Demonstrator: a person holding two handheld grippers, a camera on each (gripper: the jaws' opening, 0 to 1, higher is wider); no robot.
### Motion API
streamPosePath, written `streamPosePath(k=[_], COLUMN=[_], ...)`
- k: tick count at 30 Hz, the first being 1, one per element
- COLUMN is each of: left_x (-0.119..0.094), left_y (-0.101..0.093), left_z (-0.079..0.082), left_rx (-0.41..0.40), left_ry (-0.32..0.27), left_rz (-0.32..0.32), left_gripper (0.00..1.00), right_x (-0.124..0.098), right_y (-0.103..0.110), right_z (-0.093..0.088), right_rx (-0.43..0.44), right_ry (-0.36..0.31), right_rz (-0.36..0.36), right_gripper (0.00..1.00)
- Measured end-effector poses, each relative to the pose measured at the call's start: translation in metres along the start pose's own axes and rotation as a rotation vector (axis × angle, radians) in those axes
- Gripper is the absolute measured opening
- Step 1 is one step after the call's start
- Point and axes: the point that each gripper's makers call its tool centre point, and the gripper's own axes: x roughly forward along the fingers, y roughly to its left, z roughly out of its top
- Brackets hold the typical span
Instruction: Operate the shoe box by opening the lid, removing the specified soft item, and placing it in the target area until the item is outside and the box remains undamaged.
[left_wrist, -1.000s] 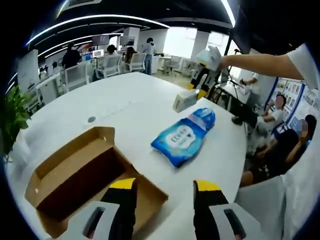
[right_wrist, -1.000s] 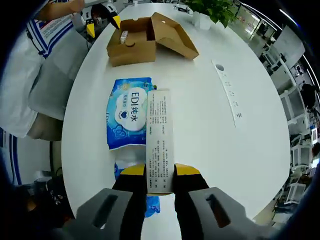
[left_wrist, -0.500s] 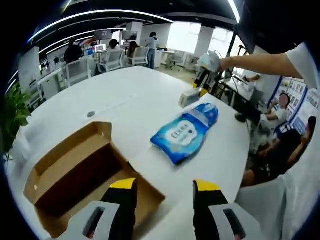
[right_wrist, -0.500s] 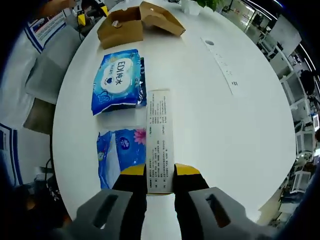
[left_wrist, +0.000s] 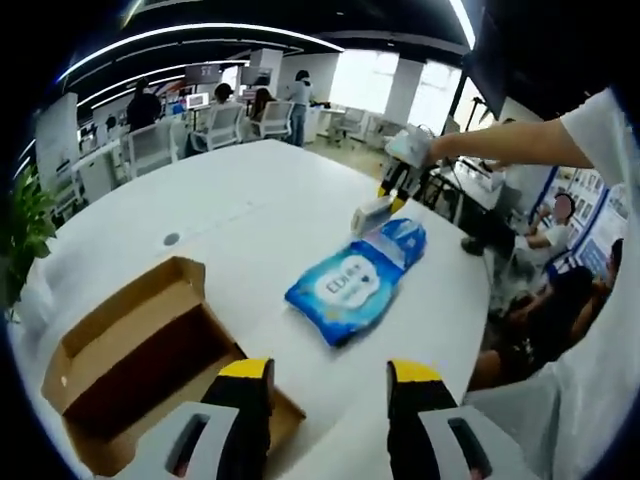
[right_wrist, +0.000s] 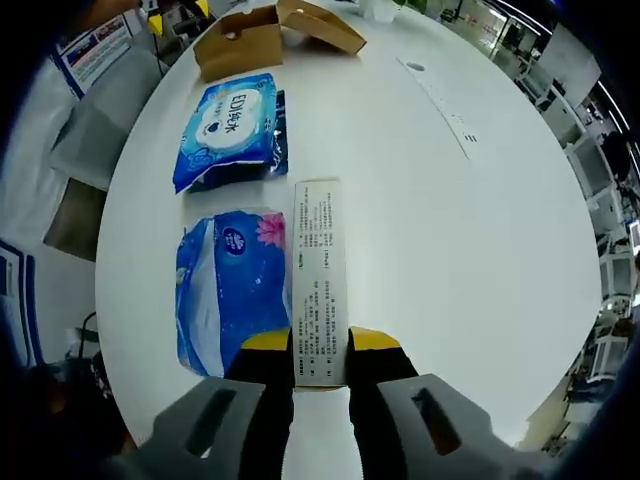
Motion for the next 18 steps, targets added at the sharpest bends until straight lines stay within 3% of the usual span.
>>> streamPosePath(k=[5, 10, 18], left_x=[0.000, 0.002, 0.004], left_y=[0.001, -0.004, 0.004], left_z=[0.009, 0.014, 0.005], left_rx=[-0.059, -0.060, -0.057], left_ry=[-0.042, -0.056, -0.031], left_rz=[-0.029, -0.038, -0.046], left_gripper=[0.46, 0.47, 0.47], right_x=[0.006, 0.007, 0.014], right_y=[-0.004, -0.003, -0.006], right_z=[-0.009, -0.006, -0.005], right_rx=[0.003, -0.010, -0.044], right_ry=[-0.001, -0.025, -0.049], right_rz=[0.004, 0.011, 0.027], right_gripper=[0.17, 0.17, 0.18])
